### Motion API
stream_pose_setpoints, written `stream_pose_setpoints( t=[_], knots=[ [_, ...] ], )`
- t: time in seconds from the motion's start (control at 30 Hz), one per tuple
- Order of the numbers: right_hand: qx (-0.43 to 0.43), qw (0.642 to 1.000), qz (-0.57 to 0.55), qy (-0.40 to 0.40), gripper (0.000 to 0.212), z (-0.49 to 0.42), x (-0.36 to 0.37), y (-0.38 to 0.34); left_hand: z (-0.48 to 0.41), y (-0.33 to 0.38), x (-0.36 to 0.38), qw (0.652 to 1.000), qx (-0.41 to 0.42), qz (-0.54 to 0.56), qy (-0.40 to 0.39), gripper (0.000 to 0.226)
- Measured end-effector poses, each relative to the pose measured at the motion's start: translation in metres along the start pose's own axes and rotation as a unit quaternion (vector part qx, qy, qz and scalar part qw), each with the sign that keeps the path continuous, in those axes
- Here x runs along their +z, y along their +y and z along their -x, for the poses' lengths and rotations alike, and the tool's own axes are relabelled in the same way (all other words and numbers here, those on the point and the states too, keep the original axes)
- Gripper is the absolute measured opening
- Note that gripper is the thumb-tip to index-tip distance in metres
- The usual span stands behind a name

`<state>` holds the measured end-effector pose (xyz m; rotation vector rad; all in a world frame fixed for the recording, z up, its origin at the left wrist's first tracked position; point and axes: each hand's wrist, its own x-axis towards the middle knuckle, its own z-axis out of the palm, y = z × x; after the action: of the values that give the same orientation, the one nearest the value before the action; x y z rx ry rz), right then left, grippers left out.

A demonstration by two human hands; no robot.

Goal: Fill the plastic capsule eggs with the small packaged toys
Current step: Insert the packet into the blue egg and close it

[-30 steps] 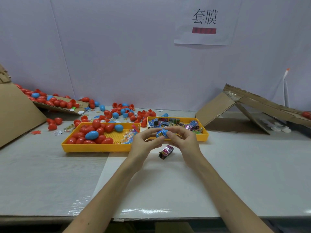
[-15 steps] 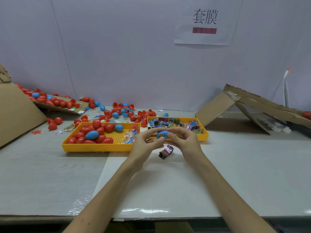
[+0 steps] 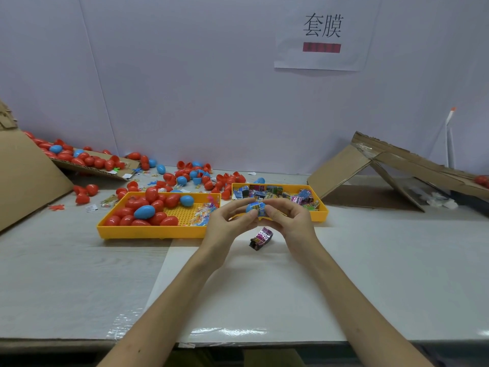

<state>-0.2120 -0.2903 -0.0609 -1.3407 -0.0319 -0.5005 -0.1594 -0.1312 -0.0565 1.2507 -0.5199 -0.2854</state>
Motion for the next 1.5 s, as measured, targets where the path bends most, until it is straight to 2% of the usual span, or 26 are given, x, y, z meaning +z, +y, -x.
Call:
stream_pose_setpoints(
  t=[0.23,0.4,0.7,0.83,1.0,1.1,1.17,1.23,1.3,1.33,1.37,1.43,1.5],
  knots=[
    [0.015,1.000,-0.016,-0.013,0.028,-0.001,-0.001,0.001,-0.001,0.001,-0.001,1.000,0.010,0.029,0.003,0.032],
    [0.021,1.000,-0.008,-0.011,0.013,-0.001,-0.002,0.001,-0.001,0.002,-0.001,1.000,0.012,0.012,0.011,0.032],
    [0.034,0.999,-0.002,0.000,0.010,-0.002,-0.002,0.002,0.000,0.003,-0.002,0.999,-0.002,0.038,0.027,0.027],
    [0.038,0.999,-0.008,0.004,0.033,-0.002,0.001,-0.002,-0.002,0.000,-0.002,0.999,-0.010,0.041,0.031,0.028],
    [0.037,0.997,0.060,0.021,0.017,0.001,0.003,-0.003,-0.003,-0.003,-0.001,0.999,0.009,-0.019,0.042,0.032],
    [0.068,0.994,-0.055,0.058,0.023,-0.002,0.001,-0.008,-0.003,-0.002,0.000,0.997,0.032,-0.060,0.048,0.032],
    [0.087,0.979,-0.164,0.085,0.027,-0.004,-0.007,-0.015,-0.001,-0.004,0.001,0.983,0.059,-0.168,0.036,0.029],
    [0.117,0.972,-0.179,0.097,0.029,-0.006,-0.016,-0.023,0.002,-0.012,0.001,0.946,0.084,-0.312,-0.010,0.034],
    [0.167,0.972,-0.137,0.097,0.024,-0.011,-0.019,-0.027,0.005,-0.019,0.001,0.885,0.085,-0.453,-0.065,0.044],
    [0.192,0.969,-0.124,0.097,0.019,-0.016,-0.020,-0.030,0.006,-0.020,0.001,0.858,0.081,-0.501,-0.083,0.047],
    [0.211,0.965,-0.120,0.099,0.013,-0.024,-0.021,-0.034,0.006,-0.020,0.000,0.849,0.078,-0.515,-0.089,0.046],
    [0.218,0.957,-0.142,0.126,0.009,-0.047,-0.030,-0.052,0.004,-0.021,-0.004,0.872,0.069,-0.478,-0.085,0.043],
    [0.157,0.946,-0.212,0.186,0.019,-0.075,-0.050,-0.080,0.002,-0.023,-0.005,0.884,0.064,-0.457,-0.077,0.044]
  ],
)
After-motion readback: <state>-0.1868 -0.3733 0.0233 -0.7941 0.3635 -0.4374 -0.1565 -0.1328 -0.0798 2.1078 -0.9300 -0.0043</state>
